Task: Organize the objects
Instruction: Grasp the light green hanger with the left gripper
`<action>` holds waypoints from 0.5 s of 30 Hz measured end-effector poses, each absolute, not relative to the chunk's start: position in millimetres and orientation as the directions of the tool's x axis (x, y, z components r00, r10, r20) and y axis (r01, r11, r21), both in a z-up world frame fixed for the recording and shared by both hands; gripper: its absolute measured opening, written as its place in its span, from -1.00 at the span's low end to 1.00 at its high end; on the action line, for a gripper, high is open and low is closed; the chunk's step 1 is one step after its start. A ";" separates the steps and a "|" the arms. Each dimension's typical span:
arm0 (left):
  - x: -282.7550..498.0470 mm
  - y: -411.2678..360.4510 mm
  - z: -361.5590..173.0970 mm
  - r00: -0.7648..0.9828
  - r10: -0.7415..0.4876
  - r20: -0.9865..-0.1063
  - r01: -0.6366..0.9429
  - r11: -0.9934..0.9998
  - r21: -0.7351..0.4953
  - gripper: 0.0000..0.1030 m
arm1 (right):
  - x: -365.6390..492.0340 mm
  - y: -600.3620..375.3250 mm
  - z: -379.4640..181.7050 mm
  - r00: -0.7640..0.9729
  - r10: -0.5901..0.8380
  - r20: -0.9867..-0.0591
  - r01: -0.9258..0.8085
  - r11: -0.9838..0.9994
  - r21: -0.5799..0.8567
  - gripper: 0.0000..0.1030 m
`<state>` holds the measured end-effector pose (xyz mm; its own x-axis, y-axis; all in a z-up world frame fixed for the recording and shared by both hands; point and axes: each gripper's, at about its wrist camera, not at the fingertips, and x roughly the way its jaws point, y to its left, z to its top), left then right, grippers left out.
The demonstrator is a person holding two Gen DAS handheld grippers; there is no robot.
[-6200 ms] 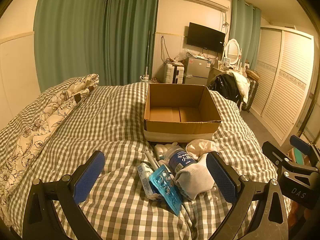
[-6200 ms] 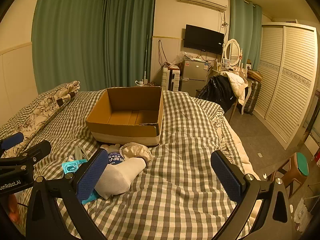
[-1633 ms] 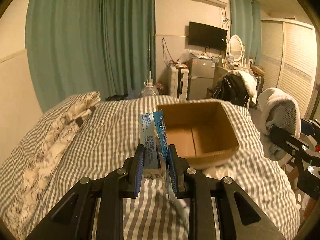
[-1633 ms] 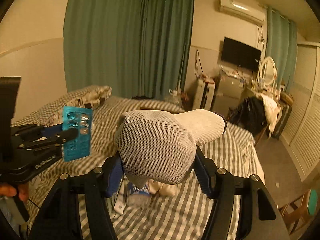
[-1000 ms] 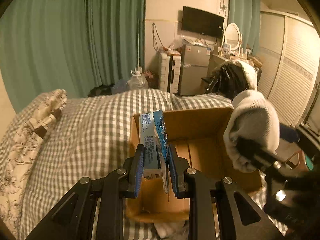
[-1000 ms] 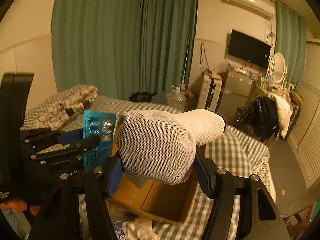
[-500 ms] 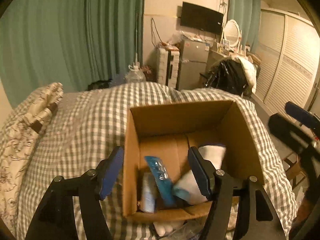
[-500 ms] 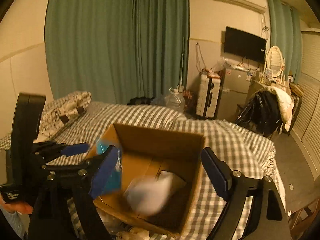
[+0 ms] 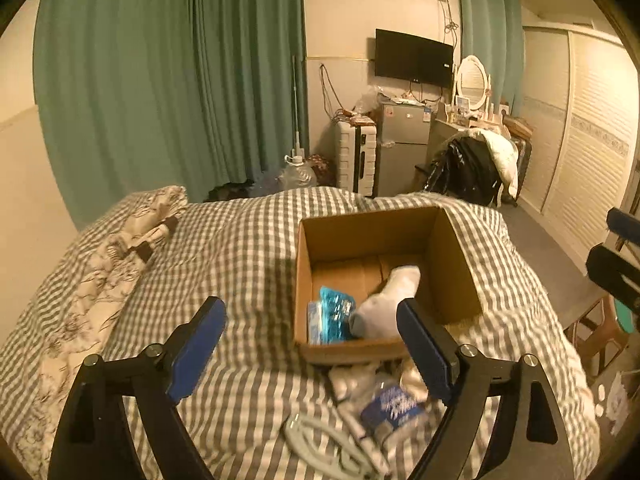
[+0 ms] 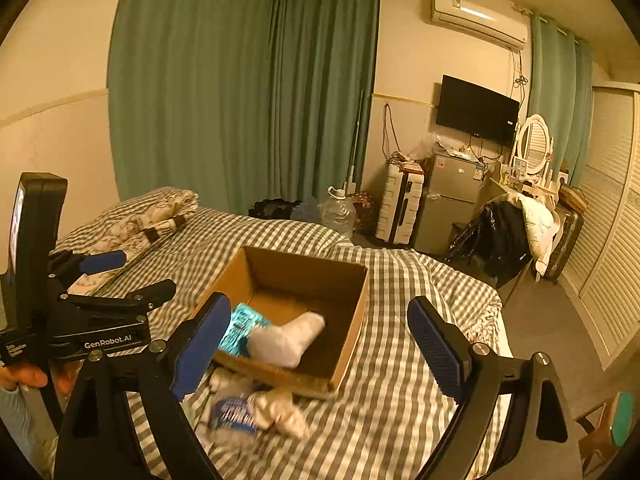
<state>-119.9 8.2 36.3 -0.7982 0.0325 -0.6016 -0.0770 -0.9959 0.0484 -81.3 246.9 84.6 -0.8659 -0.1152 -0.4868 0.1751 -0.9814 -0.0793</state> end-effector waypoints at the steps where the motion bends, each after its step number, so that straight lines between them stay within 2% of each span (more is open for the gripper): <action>1: -113.1 8.1 33.8 -0.797 0.023 -0.604 -0.072 -0.996 0.057 0.75 | -72.1 245.1 83.8 -0.863 -0.120 -0.490 0.180 -0.981 -0.076 0.78; 10: -74.3 -1.9 -28.8 -0.734 -0.060 -0.676 0.015 -0.997 0.072 0.75 | -23.0 233.4 27.9 -0.843 -0.079 -0.531 0.140 -0.987 -0.075 0.78; 15: -81.9 -4.2 -79.9 -0.646 -0.127 -0.753 0.031 -0.990 0.141 0.75 | -35.3 236.0 -24.9 -0.778 -0.047 -0.627 0.106 -0.993 -0.056 0.78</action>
<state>-81.9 -4.2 -79.9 -0.6456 -0.1274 -0.7530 0.0313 -0.9896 0.1407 -35.3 236.0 -24.9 -0.7780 -0.0472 -0.6265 0.1057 -0.9928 -0.0565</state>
